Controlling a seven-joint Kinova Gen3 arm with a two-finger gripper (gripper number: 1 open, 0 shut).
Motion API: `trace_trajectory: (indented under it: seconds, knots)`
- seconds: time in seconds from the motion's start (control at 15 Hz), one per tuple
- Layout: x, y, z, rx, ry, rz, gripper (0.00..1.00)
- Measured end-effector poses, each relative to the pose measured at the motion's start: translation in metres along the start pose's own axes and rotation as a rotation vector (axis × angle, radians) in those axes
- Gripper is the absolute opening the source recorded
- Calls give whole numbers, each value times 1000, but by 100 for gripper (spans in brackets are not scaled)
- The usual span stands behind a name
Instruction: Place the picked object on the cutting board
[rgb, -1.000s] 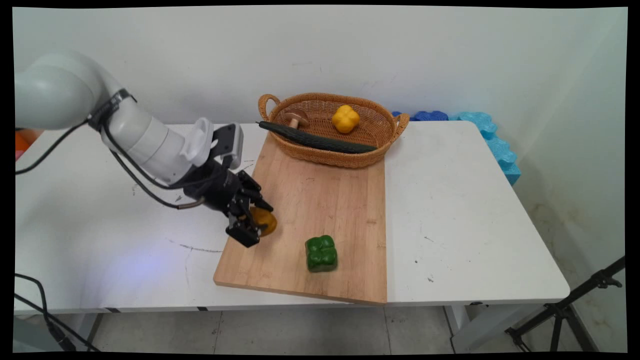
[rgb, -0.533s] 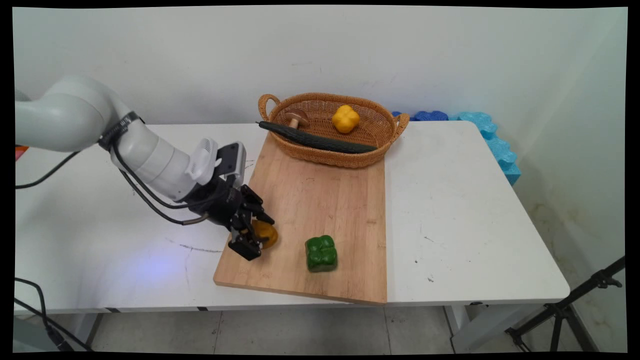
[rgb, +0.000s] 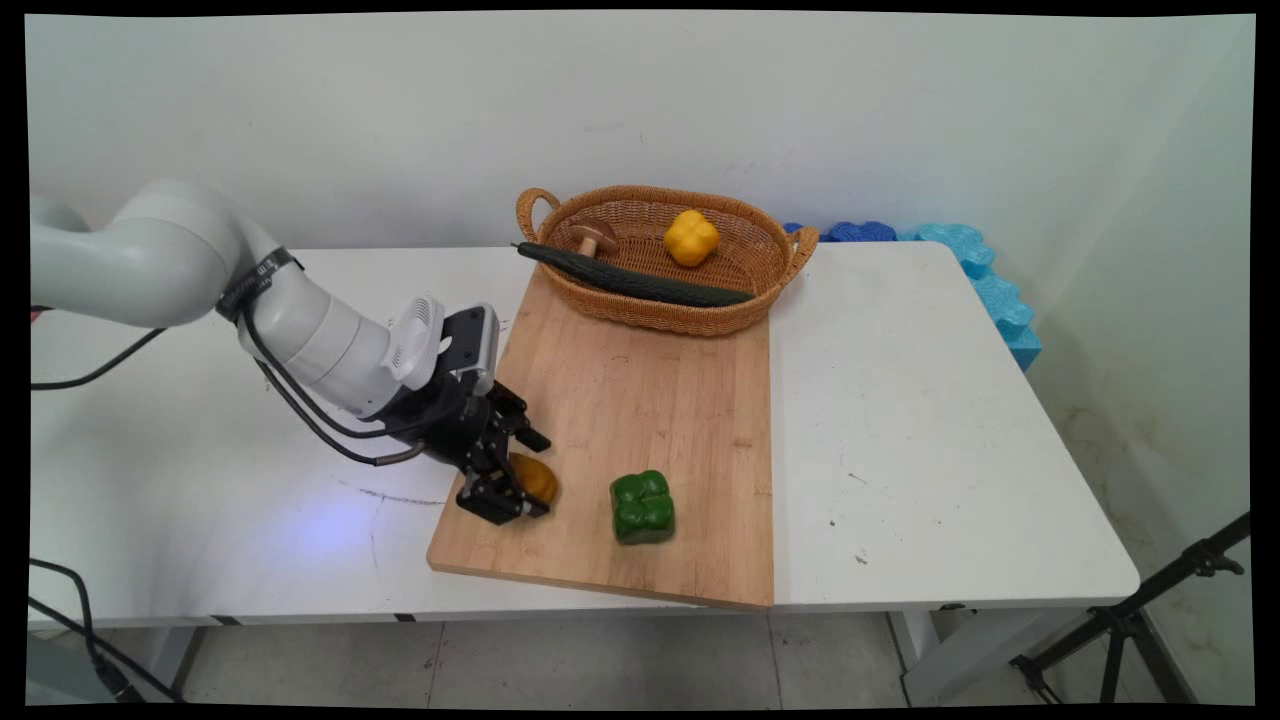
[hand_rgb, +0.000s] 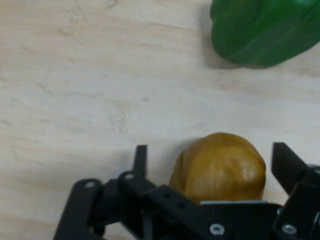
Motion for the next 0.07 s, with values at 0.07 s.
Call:
trace_trajectory:
  seconds: [0.07]
  knots:
    - [-1,0,1,-1,1,5,100]
